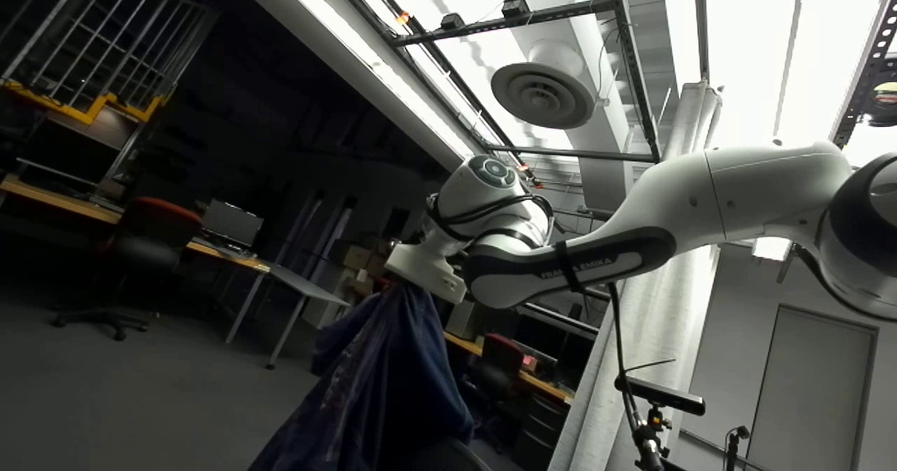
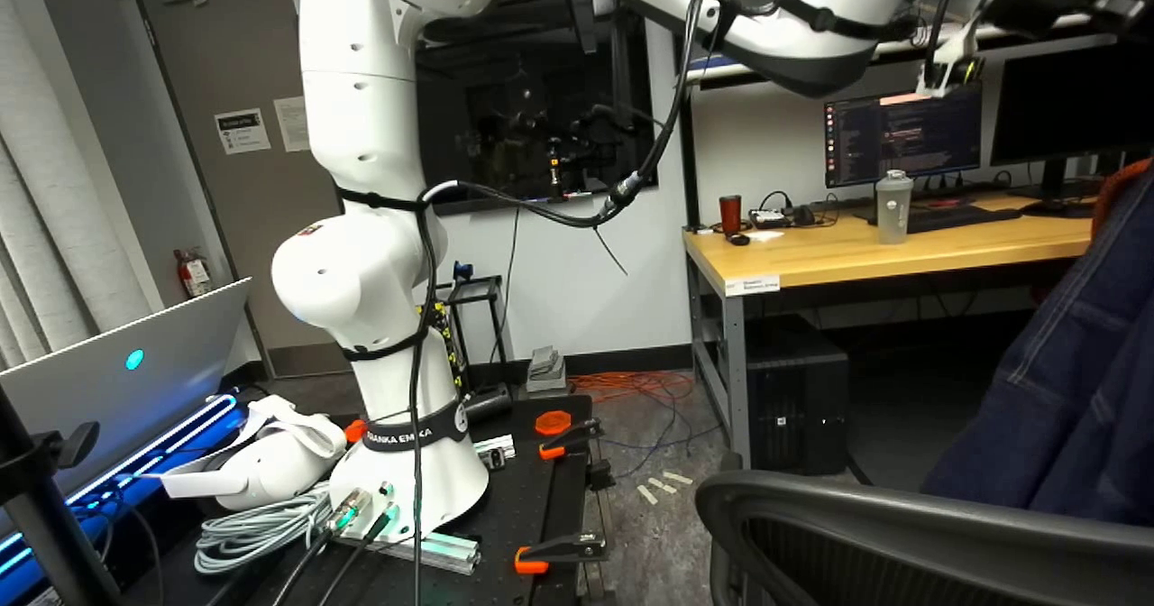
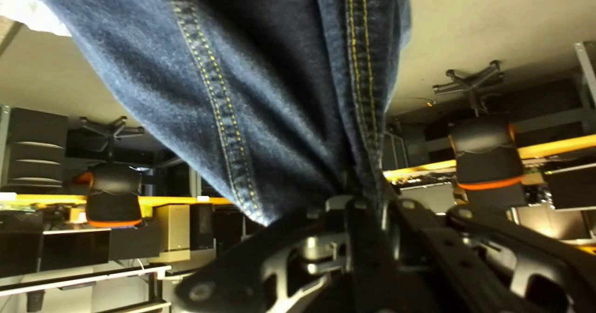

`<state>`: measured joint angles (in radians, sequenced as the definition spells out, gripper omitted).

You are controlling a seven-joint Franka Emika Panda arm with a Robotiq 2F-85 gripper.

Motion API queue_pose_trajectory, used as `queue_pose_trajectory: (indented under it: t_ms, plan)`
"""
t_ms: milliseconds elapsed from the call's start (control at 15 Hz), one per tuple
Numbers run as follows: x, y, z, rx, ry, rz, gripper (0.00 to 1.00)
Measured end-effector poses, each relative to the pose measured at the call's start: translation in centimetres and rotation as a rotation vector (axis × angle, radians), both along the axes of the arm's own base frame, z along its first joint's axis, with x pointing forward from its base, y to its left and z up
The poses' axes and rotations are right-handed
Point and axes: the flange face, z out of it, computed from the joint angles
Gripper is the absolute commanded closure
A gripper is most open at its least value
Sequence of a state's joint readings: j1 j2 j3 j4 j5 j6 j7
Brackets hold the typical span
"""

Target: Pick the cloth on the back rest and put it on the chair

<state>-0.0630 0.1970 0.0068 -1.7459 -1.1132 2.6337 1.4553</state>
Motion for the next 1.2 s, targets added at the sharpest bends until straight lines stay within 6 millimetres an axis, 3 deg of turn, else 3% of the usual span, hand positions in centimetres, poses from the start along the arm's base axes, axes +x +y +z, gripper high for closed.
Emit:
queue_pose_trajectory:
  t_ms: [267,467,933,1200]
  plan:
    - [0.7,4.8,6.3,-0.02,-0.103,0.089,0.99]
    - [0.5,7.3,11.3,-0.026,-0.187,0.134,0.99]
    - [-2.0,10.2,23.1,-0.024,-0.351,0.184,0.99]
    - [-4.2,11.6,28.7,-0.028,-0.409,0.2,0.99]
